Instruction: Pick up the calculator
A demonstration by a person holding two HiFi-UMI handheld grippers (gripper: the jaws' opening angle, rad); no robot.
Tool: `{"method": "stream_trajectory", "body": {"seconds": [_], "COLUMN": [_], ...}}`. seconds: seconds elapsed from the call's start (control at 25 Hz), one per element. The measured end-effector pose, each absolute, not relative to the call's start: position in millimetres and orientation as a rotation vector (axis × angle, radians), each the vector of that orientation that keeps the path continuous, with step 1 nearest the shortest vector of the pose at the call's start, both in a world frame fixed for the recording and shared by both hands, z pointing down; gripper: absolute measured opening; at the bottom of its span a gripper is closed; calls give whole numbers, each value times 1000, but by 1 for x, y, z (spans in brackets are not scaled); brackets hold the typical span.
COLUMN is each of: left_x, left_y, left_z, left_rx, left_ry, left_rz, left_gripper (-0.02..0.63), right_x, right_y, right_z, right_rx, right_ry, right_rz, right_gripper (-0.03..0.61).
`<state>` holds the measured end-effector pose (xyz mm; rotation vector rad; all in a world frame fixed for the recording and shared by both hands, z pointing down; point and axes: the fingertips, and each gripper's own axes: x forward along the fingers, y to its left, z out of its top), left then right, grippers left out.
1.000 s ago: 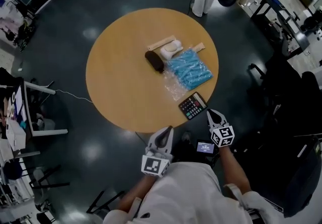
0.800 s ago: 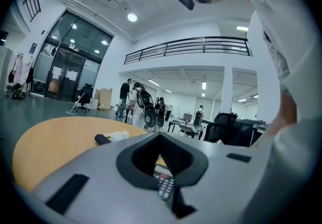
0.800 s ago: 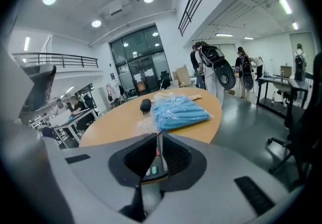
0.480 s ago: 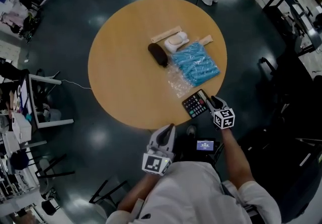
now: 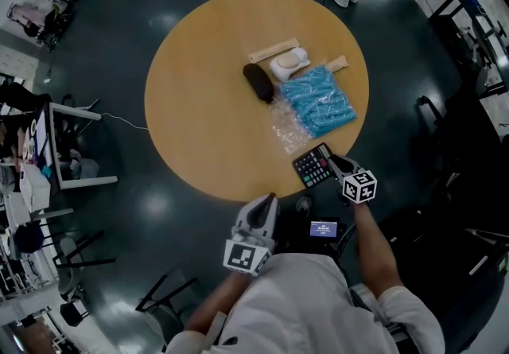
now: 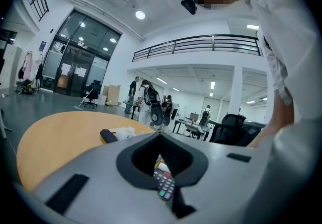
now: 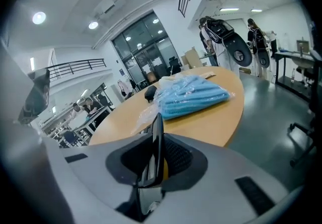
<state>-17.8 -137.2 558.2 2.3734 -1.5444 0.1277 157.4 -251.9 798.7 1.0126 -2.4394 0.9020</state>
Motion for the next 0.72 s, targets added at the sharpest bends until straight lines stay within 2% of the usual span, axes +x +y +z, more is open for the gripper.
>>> {"method": "stream_trajectory", "body": {"seconds": [0.44,0.72], "left_x": [-30,-46], "left_y": [-133,-124], "left_z": [551,523], "left_rx": [2445,2417], "left_ry": [-1552,-1587], "left_rz": [100,31], "left_gripper": [6,6], "right_x": [127,100], "right_y": [-227,-167], "right_z": [725,594], "right_rx": [1049,1168], "right_ry": [-2379,-2452], "right_rz": [514,257], "right_gripper": [51,49]}}
